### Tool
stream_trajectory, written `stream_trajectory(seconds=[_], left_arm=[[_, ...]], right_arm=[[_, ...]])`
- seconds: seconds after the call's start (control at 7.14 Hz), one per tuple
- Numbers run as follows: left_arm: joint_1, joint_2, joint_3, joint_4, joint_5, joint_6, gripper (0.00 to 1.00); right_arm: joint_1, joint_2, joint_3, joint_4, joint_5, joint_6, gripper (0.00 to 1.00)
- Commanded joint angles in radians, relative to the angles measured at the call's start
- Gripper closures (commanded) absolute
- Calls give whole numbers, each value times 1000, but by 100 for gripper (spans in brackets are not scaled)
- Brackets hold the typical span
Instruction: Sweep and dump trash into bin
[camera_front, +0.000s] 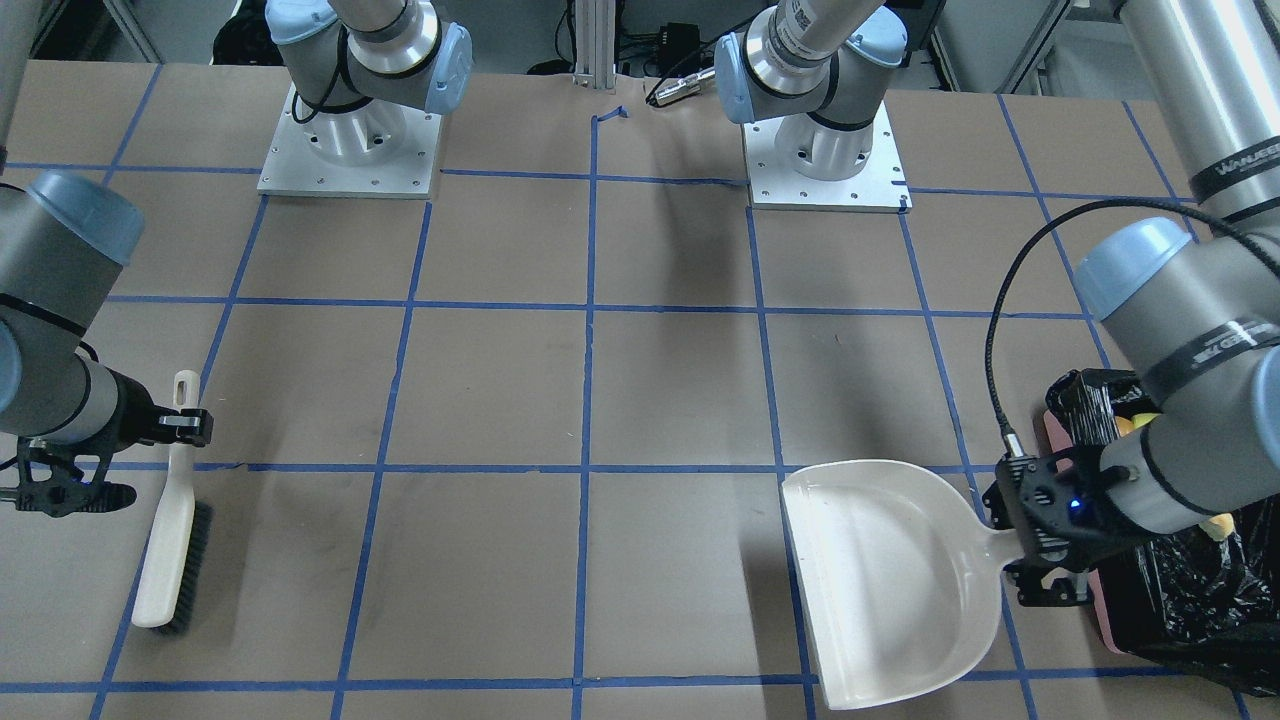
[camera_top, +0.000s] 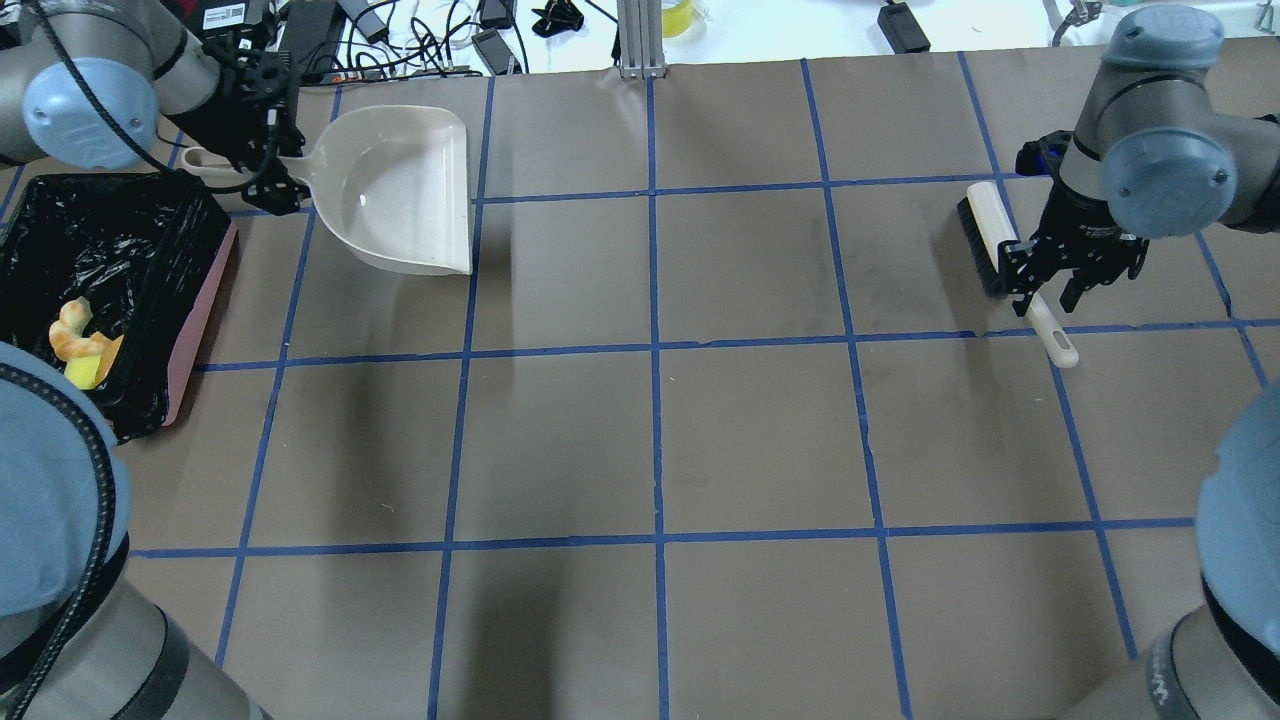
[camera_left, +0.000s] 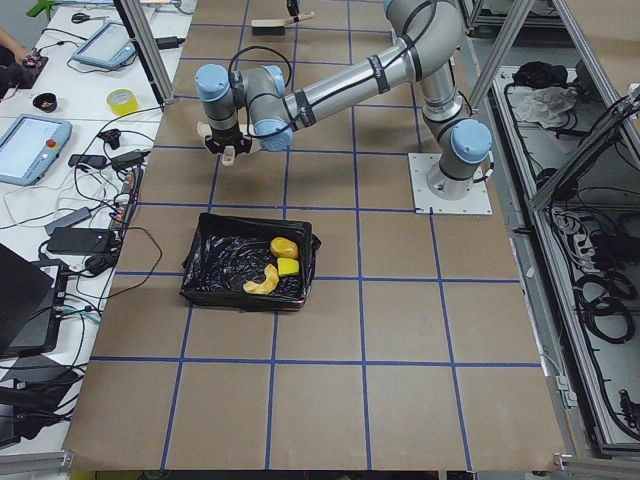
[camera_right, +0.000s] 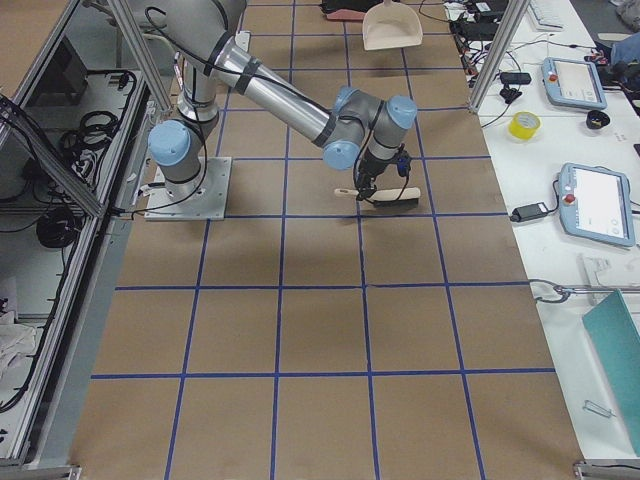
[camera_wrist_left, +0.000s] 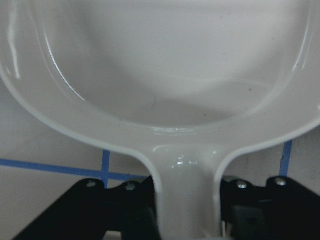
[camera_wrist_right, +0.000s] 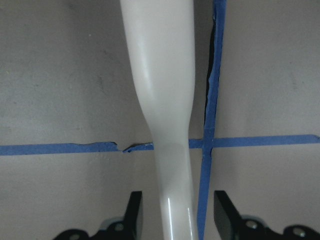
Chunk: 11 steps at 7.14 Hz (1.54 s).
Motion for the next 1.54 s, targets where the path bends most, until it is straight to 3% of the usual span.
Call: stream_trajectory(seconds=[0.0, 0.14, 0.42, 0.7, 0.84, 0.98, 1.12, 1.4], left_arm=[[-50, -56, -28, 14, 0, 9, 100], [-64, -62, -65, 99, 20, 12, 100], [-66, -70, -85, 123, 17, 6, 100], [-66, -70, -125, 150, 20, 9, 100], [-66, -70, -127, 161, 13, 9, 76], [-66, -70, -127, 182, 10, 7, 43], [-66, -64, -127, 178, 11, -2, 19], [-67, -29, -124, 169, 23, -13, 10]], right_arm=[[0, -3, -9, 2, 6, 12, 39], [0, -15, -23, 3, 7, 13, 31], [5, -101, -101, 45, 7, 15, 0], [14, -237, -130, 169, 50, 39, 0], [38, -300, -132, 230, 58, 109, 0], [95, -331, -133, 247, 90, 127, 0], [174, -344, -138, 244, 72, 200, 0], [265, -339, -152, 237, 85, 220, 0]])
